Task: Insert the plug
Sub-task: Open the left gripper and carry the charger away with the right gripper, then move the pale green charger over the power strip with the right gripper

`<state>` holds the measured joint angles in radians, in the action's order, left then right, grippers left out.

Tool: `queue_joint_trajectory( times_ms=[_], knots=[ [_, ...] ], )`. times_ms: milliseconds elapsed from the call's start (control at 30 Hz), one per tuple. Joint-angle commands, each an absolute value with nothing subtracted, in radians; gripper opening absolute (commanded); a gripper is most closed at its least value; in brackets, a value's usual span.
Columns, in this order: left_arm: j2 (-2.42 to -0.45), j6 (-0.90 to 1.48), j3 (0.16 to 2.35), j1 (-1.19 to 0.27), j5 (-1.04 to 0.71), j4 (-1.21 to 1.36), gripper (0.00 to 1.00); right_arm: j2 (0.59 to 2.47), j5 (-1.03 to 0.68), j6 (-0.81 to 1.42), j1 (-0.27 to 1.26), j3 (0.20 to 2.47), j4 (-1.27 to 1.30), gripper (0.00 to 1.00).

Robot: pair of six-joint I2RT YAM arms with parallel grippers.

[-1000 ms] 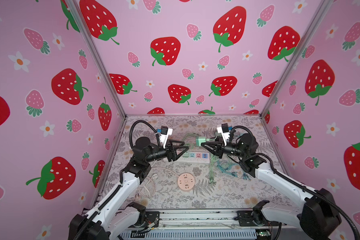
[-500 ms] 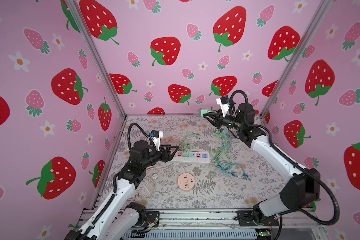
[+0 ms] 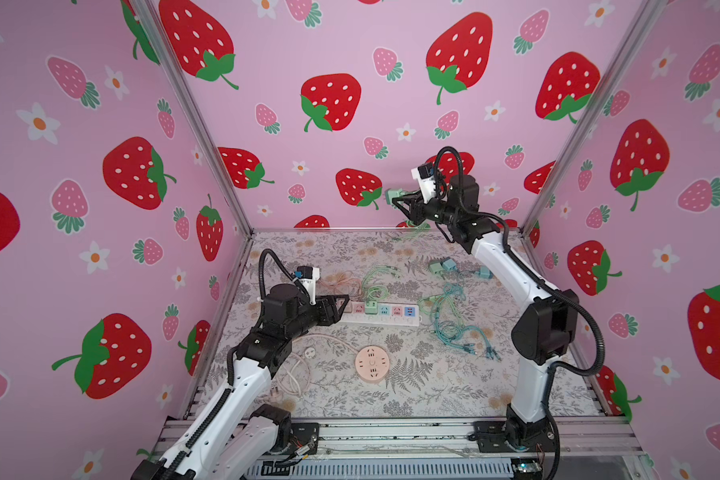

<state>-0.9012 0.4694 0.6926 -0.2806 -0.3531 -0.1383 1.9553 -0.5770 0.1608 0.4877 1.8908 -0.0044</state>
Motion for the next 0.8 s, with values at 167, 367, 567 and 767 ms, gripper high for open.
queue_joint_trajectory(
  times_ms=[167, 367, 567, 767],
  knots=[
    [-0.984, 0.525, 0.724, -0.245, -0.273, -0.234, 0.65, 1.964, -0.642, 0.147, 0.497, 1.583, 0.032, 0.02],
    [-1.03, 0.518, 0.721, -0.22, -0.236, -0.265, 0.65, 1.94, -0.623, 0.011, 0.505, 1.554, -0.156, 0.03],
    [-1.137, 0.525, 0.697, -0.179, -0.227, -0.237, 0.61, 1.95, -0.546, -0.178, 0.524, 1.602, -0.424, 0.03],
    [-1.249, 0.528, 0.717, -0.157, -0.264, -0.226, 0.53, 1.969, -0.427, -0.277, 0.548, 1.637, -0.569, 0.03]
  ],
)
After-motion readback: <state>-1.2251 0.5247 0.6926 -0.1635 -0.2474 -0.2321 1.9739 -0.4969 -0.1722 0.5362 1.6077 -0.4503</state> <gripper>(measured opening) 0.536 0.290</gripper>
